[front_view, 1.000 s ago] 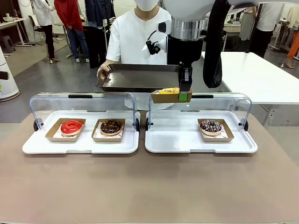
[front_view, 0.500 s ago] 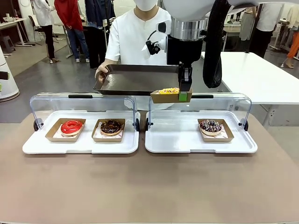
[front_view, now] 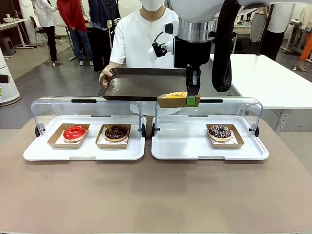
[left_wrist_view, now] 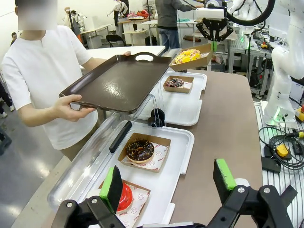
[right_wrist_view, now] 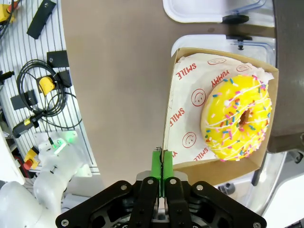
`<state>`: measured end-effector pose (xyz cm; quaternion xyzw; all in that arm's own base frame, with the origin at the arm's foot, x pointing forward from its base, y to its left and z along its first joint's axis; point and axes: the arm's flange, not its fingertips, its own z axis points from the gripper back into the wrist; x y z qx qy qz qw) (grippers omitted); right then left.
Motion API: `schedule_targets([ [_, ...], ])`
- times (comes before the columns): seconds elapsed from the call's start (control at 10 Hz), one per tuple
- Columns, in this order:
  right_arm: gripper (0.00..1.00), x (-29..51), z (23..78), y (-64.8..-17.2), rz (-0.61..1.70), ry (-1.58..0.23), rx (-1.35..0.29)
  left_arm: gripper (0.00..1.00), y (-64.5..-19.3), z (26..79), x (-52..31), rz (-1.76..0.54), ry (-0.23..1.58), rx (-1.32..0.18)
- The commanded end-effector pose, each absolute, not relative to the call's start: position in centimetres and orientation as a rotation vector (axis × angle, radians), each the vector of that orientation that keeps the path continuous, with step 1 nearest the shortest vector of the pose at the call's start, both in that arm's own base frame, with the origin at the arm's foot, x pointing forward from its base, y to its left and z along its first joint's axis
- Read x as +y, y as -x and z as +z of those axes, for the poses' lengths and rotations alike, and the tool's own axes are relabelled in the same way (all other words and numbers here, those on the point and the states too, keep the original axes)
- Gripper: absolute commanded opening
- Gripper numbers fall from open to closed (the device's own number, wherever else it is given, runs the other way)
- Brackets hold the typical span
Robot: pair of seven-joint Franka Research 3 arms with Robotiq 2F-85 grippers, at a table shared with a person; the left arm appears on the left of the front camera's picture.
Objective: Provide the desired donut to the person.
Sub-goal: Place the picked Paper togo box onto the Handle tray extended by the person.
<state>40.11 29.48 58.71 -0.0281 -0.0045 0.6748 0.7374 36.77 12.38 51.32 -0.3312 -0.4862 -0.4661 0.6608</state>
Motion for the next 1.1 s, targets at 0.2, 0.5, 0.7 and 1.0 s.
schedule_targets([
  [0.2,0.02,30.3,60.0,-39.7,1.502,0.064,-0.023,1.0,-36.8,51.4,12.5,-1.051,0.747,-1.114],
  [0.5,0.02,30.9,64.5,-41.0,1.551,0.046,-0.073,1.0,-36.8,51.4,12.5,-1.051,0.747,-1.114],
  [0.7,0.02,31.8,67.0,-42.3,1.617,0.019,-0.086,1.0,-36.8,51.4,12.5,-1.051,0.747,-1.114],
  [1.0,0.02,32.3,68.2,-44.7,1.746,-0.029,-0.041,1.0,-36.8,51.4,12.5,-1.051,0.747,-1.114],
])
